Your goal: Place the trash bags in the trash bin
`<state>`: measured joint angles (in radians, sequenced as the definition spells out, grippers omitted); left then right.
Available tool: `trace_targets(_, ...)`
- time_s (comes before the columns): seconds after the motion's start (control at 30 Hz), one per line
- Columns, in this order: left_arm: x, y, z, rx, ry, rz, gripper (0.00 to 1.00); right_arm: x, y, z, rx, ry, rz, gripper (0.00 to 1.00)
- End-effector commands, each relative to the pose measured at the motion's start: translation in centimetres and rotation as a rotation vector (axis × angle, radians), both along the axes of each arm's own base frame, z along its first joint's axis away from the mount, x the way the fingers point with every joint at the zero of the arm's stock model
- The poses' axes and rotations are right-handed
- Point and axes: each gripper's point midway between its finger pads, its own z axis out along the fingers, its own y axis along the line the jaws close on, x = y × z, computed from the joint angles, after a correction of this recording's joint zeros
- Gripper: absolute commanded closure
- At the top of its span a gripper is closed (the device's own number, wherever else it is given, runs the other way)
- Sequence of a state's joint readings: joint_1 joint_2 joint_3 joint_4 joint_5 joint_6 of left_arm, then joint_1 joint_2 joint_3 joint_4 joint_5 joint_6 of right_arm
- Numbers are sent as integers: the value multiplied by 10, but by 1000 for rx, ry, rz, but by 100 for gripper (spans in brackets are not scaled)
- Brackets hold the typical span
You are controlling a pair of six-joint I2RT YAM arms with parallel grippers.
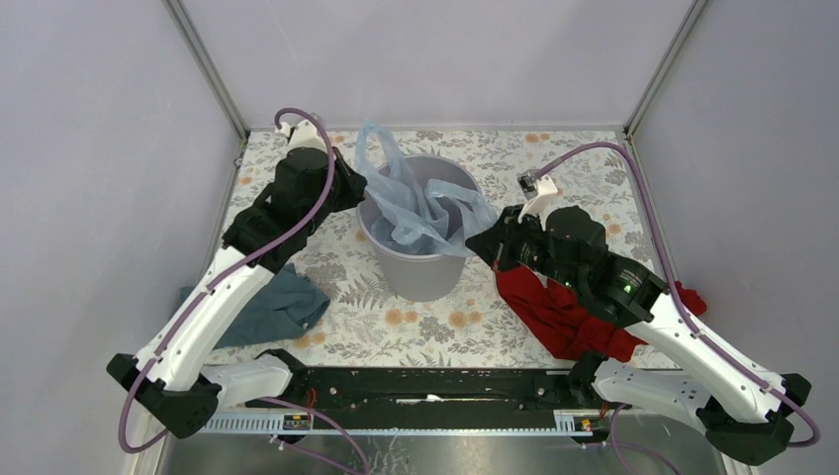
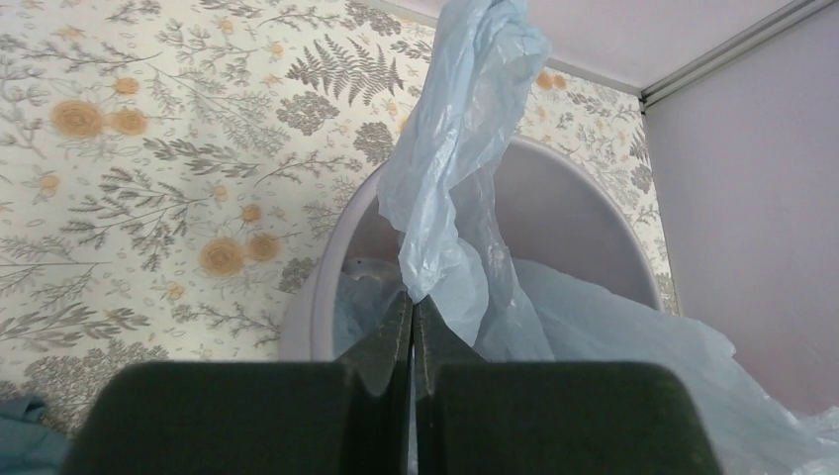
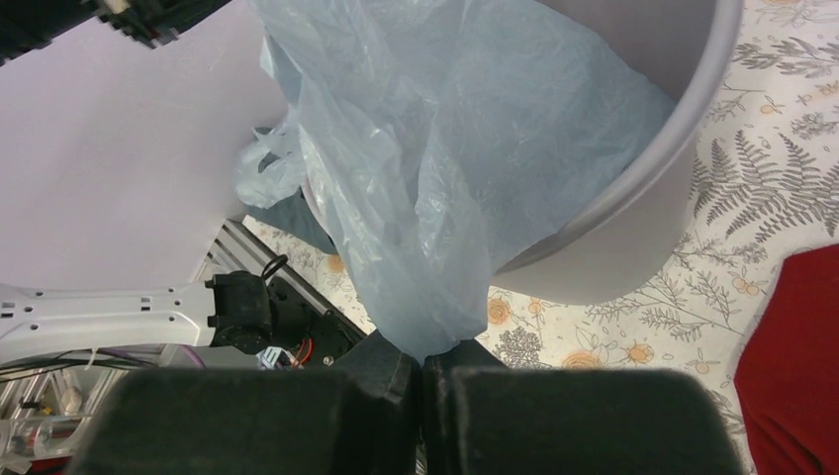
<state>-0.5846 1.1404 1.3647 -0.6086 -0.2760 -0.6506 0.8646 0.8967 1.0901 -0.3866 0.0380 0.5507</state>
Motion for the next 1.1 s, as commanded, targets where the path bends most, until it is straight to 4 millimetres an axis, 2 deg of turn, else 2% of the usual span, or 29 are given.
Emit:
trace_targets(0.0, -23, 28, 11, -12, -26, 63, 100, 1, -16, -3, -2, 5, -72, 100)
trace_targets(0.17, -71, 54, 1, -113, -44, 75, 100, 1, -33, -24, -38, 42, -146, 100)
trace_targets(0.23, -87, 55, -6, -181, -36, 56, 100, 0, -36, -30, -42, 56, -157, 100)
trace_targets(0.3, -95, 49, -27, -224, 12, 33, 100, -1, -34, -37, -40, 71, -150, 100)
trace_targets(0.43, -100, 42, -66, -246, 93, 22, 100, 1, -33, -58, -64, 99, -166, 99)
trace_targets(0.6, -97, 49, -117, -184, 155, 74, 100, 12, -44, -89, -120, 99, -245, 96)
trace_targets(0.7, -88, 40, -128, -179, 166, 58, 100, 20, -47, -105, -168, 56, -256, 87)
trace_targets(0.8, -80, 33, -124, -174, 158, 43, 100, 20, -43, -105, -289, -36, -142, 84)
trace_targets(0.83, -79, 33, -121, -165, 151, 41, 100, 17, -42, -102, -334, -64, -82, 79)
trace_targets(0.93, -78, 36, -114, -137, 127, 33, 100, 1, -44, -90, -423, -115, 62, 51)
trace_targets(1.0, -79, 37, -113, -119, 122, 28, 100, -3, -51, -71, -430, -154, 73, 25)
trace_targets(1.07, -79, 36, -112, -118, 124, 20, 100, -8, -57, -50, -426, -186, 81, 9)
